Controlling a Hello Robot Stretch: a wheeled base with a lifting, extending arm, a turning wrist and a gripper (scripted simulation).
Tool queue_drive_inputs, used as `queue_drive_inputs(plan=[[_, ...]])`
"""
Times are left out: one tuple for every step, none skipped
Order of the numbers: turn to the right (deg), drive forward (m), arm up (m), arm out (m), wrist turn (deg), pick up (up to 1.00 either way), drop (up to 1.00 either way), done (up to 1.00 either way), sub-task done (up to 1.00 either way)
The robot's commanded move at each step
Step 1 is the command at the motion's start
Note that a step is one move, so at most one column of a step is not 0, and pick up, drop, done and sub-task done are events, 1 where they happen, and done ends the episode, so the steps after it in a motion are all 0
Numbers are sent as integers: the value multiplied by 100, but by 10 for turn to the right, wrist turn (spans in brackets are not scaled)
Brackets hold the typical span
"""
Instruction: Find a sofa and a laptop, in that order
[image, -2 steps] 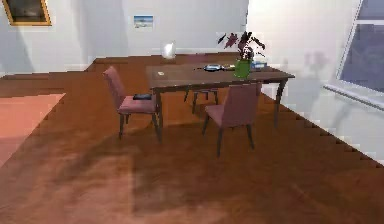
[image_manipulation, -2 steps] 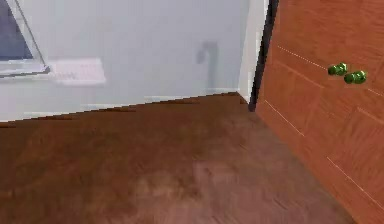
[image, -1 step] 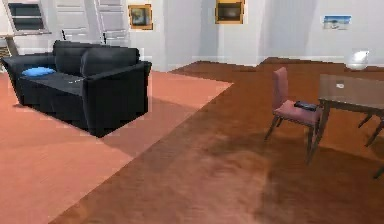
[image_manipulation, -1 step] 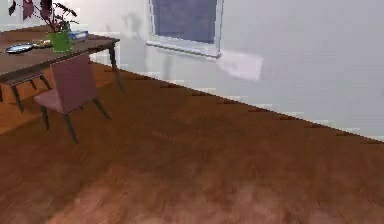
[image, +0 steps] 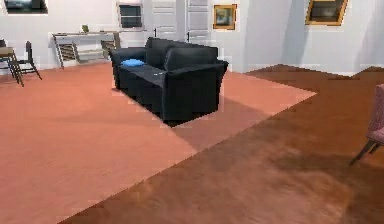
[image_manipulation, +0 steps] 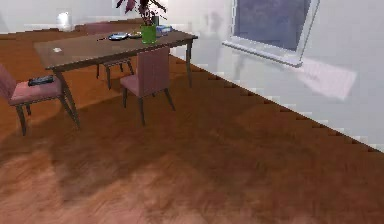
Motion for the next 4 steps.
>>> queue_drive_inputs(plan=[[0, 100, 0, 0, 0, 0, 0, 0, 0], [0, 70, 0, 0, 0, 0, 0, 0, 0], [-150, 0, 0, 0, 0, 0, 0, 0, 0], [0, 0, 0, 0, 0, 0, 0, 0, 100]])
